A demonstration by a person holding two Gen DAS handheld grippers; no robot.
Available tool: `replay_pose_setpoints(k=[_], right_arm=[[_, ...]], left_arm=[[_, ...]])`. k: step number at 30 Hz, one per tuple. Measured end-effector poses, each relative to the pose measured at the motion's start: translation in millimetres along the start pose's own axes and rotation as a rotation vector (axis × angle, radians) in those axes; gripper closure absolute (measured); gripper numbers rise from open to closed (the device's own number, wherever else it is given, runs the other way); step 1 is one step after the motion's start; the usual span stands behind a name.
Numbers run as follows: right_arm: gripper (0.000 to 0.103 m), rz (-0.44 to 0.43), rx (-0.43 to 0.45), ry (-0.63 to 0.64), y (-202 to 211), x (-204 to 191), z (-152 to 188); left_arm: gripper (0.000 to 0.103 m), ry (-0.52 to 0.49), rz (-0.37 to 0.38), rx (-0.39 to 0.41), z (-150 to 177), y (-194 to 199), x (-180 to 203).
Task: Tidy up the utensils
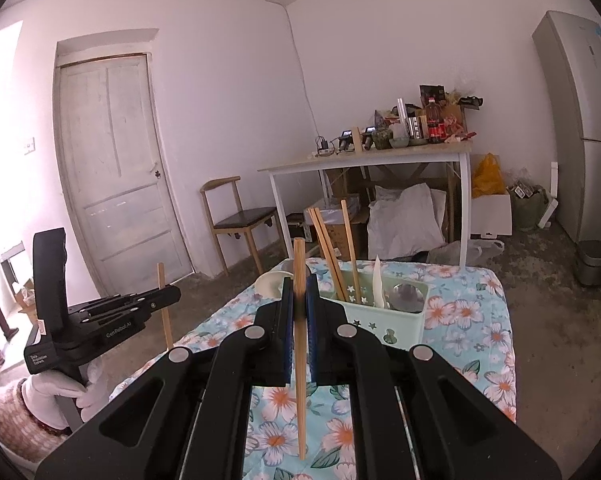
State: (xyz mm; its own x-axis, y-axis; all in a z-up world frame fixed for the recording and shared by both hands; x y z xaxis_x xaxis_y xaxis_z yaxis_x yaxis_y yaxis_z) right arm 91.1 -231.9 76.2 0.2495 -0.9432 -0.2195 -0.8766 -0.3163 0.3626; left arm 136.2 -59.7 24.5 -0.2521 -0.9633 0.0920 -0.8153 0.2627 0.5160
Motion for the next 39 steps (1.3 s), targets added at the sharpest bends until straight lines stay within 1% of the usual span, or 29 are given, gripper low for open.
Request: replay_pose_setpoints(k=[20, 32, 35, 39], right_arm=[[0.097, -0.017, 0.050, 0.019, 21.9, -10.7, -13.4], [0.097, -0.036, 0.082, 0.024, 36.3, -15.3, -16.6], [0.097, -0.039, 0.091, 0.019, 39.6, -14.8, -18.2], [0.097, -0.039, 0.107, 0.014, 45.3, -13.2, -21.4]], left_arm=[[0.098, -0.021, -0.021, 0.024, -6.9, 9.3, 3.4], [0.098, -0.060, -0.050, 0.064, -19.8, 14.3, 10.8], [0.098, -0.069, -0.040, 0.076, -24.9, 16.1, 15.0], [0.098, -0.061, 0.015, 0.110, -43.1, 24.7, 20.8]])
Point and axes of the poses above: each gripper's, at about its wrist camera, not at the fingertips, and y roughly against the way its jaws point, x to its right, z to its underside, the point moved 10 cm from there along -y, roughly the way its jaws point, and after that the axes turned 5 degrees about -x, right-handed, at the moved point
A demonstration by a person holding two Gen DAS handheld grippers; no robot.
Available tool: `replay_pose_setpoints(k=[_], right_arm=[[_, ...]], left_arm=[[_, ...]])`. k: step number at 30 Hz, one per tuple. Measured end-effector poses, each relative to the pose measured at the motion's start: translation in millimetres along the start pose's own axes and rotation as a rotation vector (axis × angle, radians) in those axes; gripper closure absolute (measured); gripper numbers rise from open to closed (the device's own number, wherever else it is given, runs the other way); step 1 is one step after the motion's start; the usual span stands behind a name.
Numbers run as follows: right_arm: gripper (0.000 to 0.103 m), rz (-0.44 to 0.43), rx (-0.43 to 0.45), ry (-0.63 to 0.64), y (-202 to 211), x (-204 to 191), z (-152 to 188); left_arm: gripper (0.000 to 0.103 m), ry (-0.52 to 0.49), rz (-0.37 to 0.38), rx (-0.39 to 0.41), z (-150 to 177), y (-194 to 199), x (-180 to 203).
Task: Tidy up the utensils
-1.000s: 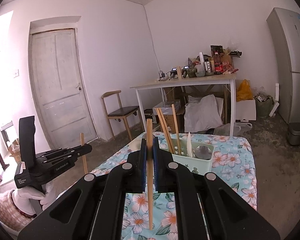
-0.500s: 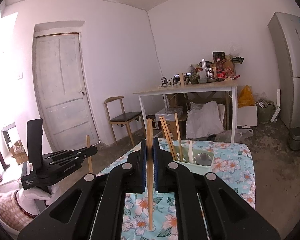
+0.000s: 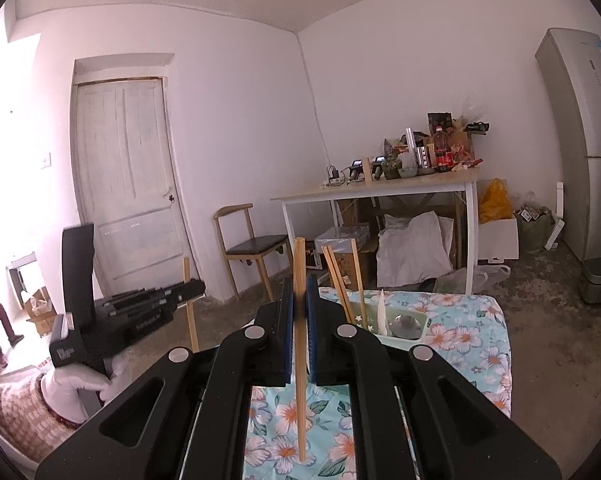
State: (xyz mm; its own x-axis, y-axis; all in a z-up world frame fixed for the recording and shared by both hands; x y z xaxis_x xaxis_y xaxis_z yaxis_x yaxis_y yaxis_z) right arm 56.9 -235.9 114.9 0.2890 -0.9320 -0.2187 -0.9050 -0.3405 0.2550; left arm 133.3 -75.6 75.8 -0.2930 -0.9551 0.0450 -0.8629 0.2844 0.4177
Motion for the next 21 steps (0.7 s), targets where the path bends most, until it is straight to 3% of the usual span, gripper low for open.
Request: replay_pose_setpoints(k=[4, 10, 15, 21], right_arm=[[0.097, 0.004, 0.032, -0.003, 8.4, 1.8, -5.9], [0.097, -0.001, 0.079, -0.022, 19.0, 8.9, -12.5], [0.097, -0.015, 0.109, -0.041, 22.7, 15.7, -17.0], [0.097, -0.029, 0.108, -0.064, 18.2, 26.8, -15.8]], left_arm=[[0.098, 0.029, 0.071, 0.059, -31.6, 8.3, 1.8], [0.098, 0.120, 0.245, 0.208, -100.0, 20.1, 7.2], [0.098, 0.139, 0.269, 0.319, -141.2, 9.3, 20.7], [0.098, 0.179, 0.266, 0.322, -149.8, -45.2, 37.0]])
Point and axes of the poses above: each gripper's, at about its wrist camera, not at the fingertips, and y roughly against the way its jaws point, x to its right, z to its underside, the point moved 10 cm from there along -y, roughly the way its jaws point, and after that the axes turned 5 degrees about -x, right-handed, at the moved point
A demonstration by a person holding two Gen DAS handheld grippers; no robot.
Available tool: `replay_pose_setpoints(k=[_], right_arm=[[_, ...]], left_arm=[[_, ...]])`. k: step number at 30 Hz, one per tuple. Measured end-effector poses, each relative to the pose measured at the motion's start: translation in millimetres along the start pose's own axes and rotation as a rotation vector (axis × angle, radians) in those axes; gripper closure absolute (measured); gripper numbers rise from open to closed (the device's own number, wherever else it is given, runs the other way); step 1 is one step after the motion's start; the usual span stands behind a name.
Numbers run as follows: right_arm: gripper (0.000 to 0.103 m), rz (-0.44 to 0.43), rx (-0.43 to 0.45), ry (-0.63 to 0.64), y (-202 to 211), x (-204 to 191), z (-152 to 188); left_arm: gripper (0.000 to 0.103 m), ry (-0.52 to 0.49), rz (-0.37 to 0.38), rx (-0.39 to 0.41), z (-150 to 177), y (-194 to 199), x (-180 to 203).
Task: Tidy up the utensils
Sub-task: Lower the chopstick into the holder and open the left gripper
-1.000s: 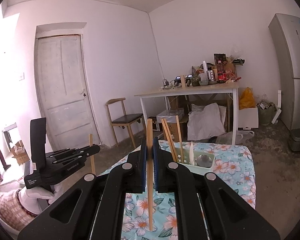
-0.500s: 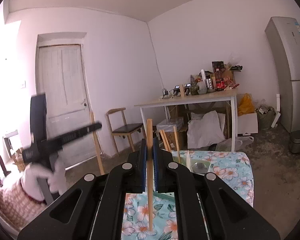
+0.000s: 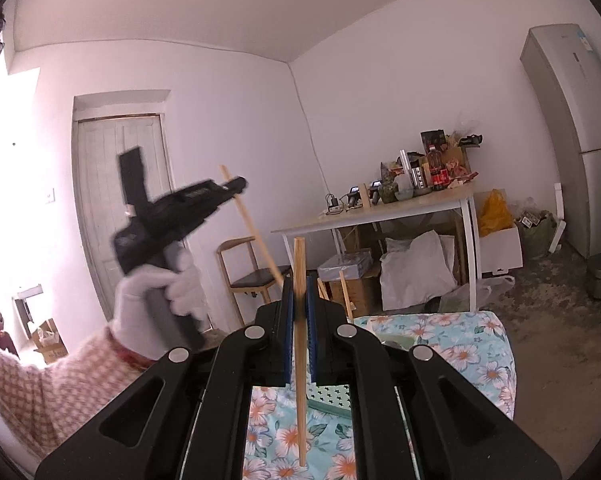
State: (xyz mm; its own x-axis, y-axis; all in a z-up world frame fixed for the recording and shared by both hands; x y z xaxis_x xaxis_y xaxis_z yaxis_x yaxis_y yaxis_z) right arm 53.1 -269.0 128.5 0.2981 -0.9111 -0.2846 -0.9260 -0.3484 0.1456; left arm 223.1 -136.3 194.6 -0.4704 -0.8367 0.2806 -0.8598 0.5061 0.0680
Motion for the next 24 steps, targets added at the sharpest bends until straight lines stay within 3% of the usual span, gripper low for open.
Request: replay_pose_setpoints(k=[7, 13, 15, 20, 24], right_arm=[[0.097, -0.001, -0.016, -0.012, -6.1, 8.0, 5.9], [0.097, 0.010, -0.037, -0.009, -10.3, 10.9, 9.6], [0.097, 0.018, -0.043, -0.004, -11.0, 10.6, 8.8], [0.097, 0.020, -0.036, 0.009, -9.5, 4.0, 1.7], [0.097, 0.018, -0.030, 0.017, -14.1, -0.2, -5.8]], left_arm=[[0.098, 0.042, -0.016, -0.063, 46.1, -57.5, -13.1], [0.096, 0.121, -0.008, -0.185, 96.4, -82.1, -33.5], [0.074, 0.141, -0.003, -0.205, 104.1, -78.1, -40.1], [0.042, 0.133, -0.025, -0.196, 103.8, -54.3, -50.1], [0.031, 0.126, -0.066, -0.168, 92.0, -31.6, -58.7]])
Point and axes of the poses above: each gripper's, at about its wrist camera, not at the fingertips, and y roughly against the way its jaws point, x to its right, z to its underside, the point moved 10 cm from there along -y, roughly the way its jaws point, and after that the axes turned 5 degrees about -x, right-handed, at the moved point
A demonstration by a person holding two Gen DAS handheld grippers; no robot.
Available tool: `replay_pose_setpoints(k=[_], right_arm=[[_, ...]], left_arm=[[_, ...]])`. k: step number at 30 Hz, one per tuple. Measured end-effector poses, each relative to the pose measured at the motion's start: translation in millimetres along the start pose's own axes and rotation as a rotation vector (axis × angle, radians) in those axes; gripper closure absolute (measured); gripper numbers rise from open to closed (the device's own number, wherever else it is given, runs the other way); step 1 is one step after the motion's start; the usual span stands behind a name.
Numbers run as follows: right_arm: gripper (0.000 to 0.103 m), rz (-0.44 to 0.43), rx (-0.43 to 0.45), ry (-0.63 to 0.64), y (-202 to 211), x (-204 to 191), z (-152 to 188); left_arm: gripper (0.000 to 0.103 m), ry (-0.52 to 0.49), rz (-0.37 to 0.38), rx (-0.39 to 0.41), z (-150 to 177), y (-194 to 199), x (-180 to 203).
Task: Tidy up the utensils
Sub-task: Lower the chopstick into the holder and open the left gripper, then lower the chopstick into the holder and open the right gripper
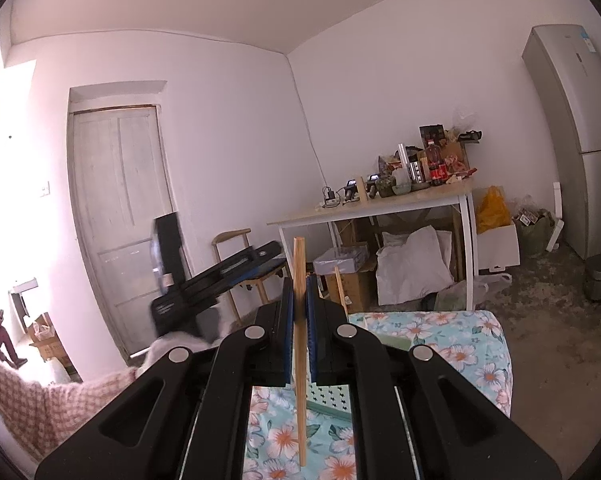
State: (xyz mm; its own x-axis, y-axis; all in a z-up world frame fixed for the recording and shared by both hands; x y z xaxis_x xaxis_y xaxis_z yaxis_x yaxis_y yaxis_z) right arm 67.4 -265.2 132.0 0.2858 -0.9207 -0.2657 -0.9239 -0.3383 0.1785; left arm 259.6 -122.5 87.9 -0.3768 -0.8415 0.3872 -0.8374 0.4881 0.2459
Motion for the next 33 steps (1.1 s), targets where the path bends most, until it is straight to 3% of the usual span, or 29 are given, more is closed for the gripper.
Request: replay_pose_setpoints(k=[8, 15, 20, 24, 33], right_arm=[[0.097, 0.010, 0.018, 0.055, -22.8, -8.3, -33.2], [0.097, 0.027, 0.033, 0.086, -56.1, -10.4, -70.9], [0.097, 0.065, 0.039, 0.121, -81.9, -9.0, -92.0], [0.097, 0.135, 0.020, 0.171, -107.3, -2.8, -91.7], [0.097, 0.192, -0.041, 0.206, -156.3, 9.2, -70.6]], left_arm=[[0.019, -0.096, -0.025, 0.021, 9.9, 67.7, -11.7], [0.015, -0.207, -0.075, -0.052, 55.7, 109.5, -33.0], [0.013, -0.221, -0.100, -0.116, 88.8, 123.5, -51.9], [0.013, -0.218, -0.120, -0.166, 113.8, 130.8, -66.4], [0.013, -0.182, -0.141, -0.215, 140.8, 136.0, -87.8]])
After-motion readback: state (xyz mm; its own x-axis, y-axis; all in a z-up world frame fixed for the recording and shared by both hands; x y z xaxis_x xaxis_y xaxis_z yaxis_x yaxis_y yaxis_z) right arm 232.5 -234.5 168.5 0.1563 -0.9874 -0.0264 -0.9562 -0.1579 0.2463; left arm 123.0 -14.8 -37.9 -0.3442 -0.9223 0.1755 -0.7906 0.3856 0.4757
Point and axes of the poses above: each gripper's, at about its wrist camera, not at the fingertips, and y roughly against the way its jaws point, x to its right, z to its underside, the point moved 10 cm from there along -y, roughly the way its jaws point, and after that the axes turned 5 degrees about -x, right-handed, at the moved point
